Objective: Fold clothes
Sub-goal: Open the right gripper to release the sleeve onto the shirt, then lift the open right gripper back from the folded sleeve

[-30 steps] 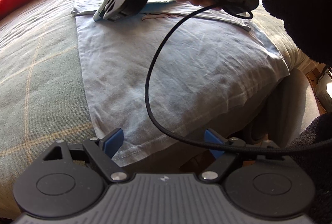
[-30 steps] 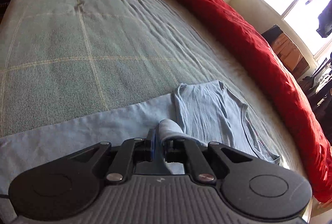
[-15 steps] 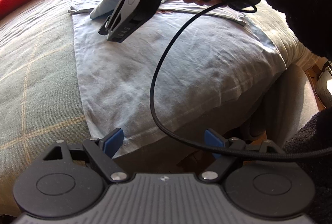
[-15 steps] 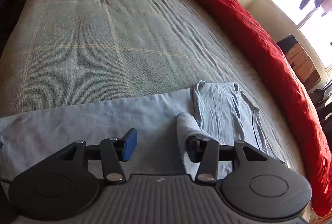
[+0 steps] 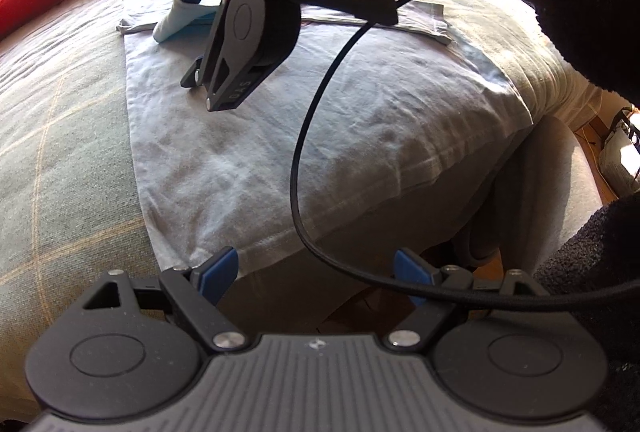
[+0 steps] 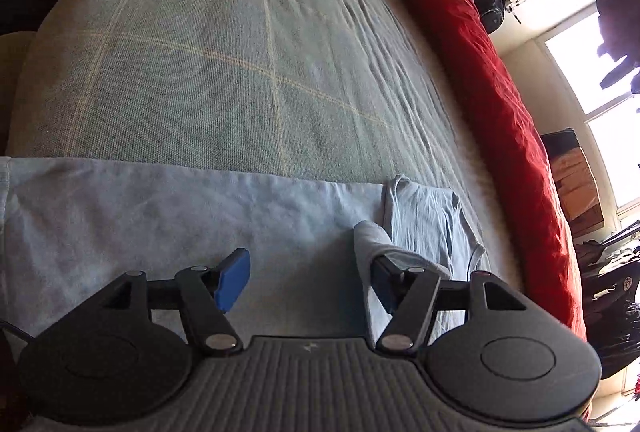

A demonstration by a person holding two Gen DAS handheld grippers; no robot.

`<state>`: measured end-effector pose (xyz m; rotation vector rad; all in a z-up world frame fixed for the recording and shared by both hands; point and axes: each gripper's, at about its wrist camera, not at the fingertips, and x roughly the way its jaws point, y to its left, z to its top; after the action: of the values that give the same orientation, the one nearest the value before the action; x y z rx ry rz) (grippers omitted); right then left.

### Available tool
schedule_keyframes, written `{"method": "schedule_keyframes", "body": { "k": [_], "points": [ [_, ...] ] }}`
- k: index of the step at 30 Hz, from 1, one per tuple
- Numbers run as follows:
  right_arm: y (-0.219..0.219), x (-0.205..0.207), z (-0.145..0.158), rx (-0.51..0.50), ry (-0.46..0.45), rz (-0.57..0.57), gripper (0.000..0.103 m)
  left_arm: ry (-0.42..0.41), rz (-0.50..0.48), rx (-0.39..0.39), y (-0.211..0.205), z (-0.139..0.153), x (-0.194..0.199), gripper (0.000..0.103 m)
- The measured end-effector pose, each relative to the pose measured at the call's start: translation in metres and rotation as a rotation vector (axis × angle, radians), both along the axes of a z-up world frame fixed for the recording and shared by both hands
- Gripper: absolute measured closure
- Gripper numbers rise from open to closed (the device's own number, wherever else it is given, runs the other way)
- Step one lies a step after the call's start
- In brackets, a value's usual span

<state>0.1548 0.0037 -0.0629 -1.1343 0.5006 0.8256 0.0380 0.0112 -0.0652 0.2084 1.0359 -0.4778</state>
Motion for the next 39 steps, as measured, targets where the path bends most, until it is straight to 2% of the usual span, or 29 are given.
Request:
{"method": "schedule_keyframes", "body": {
  "k": [2, 3, 5, 12, 15, 19, 22, 32, 35, 37, 39],
  "points": [
    [-0.002, 0.003, 0.002, 0.022, 0.024, -0.028, 0.033, 0.004, -0.004, -0.017, 0.0, 0.002, -0.001, 0.018],
    [-0.004, 0.005, 0.003, 0.034, 0.037, -0.042, 0.029, 0.005, -0.008, -0.025, 0.0, 0.003, -0.002, 0.018],
    [-0.009, 0.014, 0.005, 0.068, 0.102, -0.093, 0.026, 0.0, -0.021, -0.041, -0.001, 0.006, -0.004, 0.018],
    [-0.058, 0.056, 0.014, 0.403, 0.389, -0.376, 0.026, -0.018, -0.054, -0.1, -0.005, 0.017, -0.01, 0.018],
    [-0.09, 0.071, 0.019, 0.613, 0.502, -0.491, 0.026, -0.02, -0.067, -0.125, -0.008, 0.022, -0.01, 0.018],
    [-0.117, 0.084, 0.018, 0.753, 0.557, -0.602, 0.026, -0.024, -0.089, -0.16, -0.012, 0.028, -0.011, 0.018],
    [-0.132, 0.088, 0.014, 0.795, 0.535, -0.66, 0.026, -0.033, -0.109, -0.176, -0.016, 0.034, -0.013, 0.018],
    [-0.193, 0.11, 0.007, 0.897, 0.521, -0.83, 0.026, -0.017, -0.125, -0.126, -0.017, 0.03, -0.016, 0.018],
    [-0.214, 0.117, 0.006, 0.935, 0.546, -0.867, 0.035, -0.026, -0.138, -0.107, -0.013, 0.036, -0.019, 0.018],
    [-0.229, 0.123, 0.004, 0.976, 0.58, -0.894, 0.047, -0.032, -0.147, -0.09, -0.008, 0.041, -0.019, 0.018],
    [-0.243, 0.129, 0.001, 1.029, 0.619, -0.923, 0.05, -0.036, -0.135, -0.068, -0.002, 0.043, -0.015, 0.018]
  ]
}}
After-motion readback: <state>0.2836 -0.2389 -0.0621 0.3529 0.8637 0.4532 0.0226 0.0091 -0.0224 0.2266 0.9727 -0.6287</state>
